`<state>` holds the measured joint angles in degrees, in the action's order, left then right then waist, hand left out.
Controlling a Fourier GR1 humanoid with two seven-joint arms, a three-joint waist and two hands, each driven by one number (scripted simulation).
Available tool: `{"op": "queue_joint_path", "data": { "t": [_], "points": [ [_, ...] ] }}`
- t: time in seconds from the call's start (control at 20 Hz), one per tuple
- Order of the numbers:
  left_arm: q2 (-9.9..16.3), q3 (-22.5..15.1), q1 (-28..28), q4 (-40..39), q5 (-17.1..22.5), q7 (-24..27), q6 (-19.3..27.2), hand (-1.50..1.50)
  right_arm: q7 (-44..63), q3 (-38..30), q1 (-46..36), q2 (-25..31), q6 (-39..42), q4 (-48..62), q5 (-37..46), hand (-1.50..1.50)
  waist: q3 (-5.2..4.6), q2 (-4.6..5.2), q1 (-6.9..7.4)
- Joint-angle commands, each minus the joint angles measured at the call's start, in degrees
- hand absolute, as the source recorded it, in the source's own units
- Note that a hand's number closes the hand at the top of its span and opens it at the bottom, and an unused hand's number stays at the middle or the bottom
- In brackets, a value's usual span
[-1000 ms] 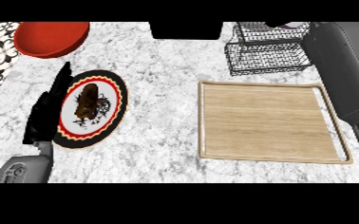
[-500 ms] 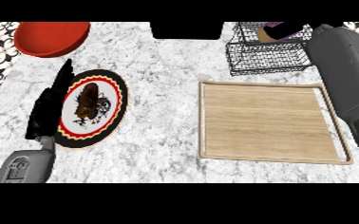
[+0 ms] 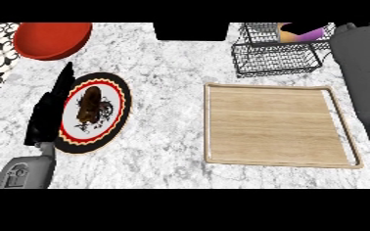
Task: Pick the can from the tray and place it in the tiered basket
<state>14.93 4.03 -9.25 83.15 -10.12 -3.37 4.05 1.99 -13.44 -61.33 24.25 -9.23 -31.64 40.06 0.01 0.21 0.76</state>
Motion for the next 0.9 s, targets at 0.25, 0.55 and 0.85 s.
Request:
{"op": "queue_joint_path", "data": {
  "t": [0.25,0.55,0.85],
  "points": [
    [-1.0,0.2,-1.0,-1.0,-1.1,-0.5,1.0,0.0,5.2,-6.2,0.8,8.9,5.9,-7.4,-6.3,-1.5,-0.02,-0.34,-1.25],
    [-0.1,1.4,1.5,-0.4,-0.4,0.8,0.0,0.0,6.4,-12.7,7.3,18.6,18.2,-10.1,-14.2,-1.5,-0.01,-0.46,-1.78],
    [0.3,1.9,3.2,3.1,0.7,-0.1,-1.5,0.0,-0.9,-18.6,20.7,22.1,22.8,-14.4,-20.9,-1.5,0.02,-0.43,-1.32]
  ]
}}
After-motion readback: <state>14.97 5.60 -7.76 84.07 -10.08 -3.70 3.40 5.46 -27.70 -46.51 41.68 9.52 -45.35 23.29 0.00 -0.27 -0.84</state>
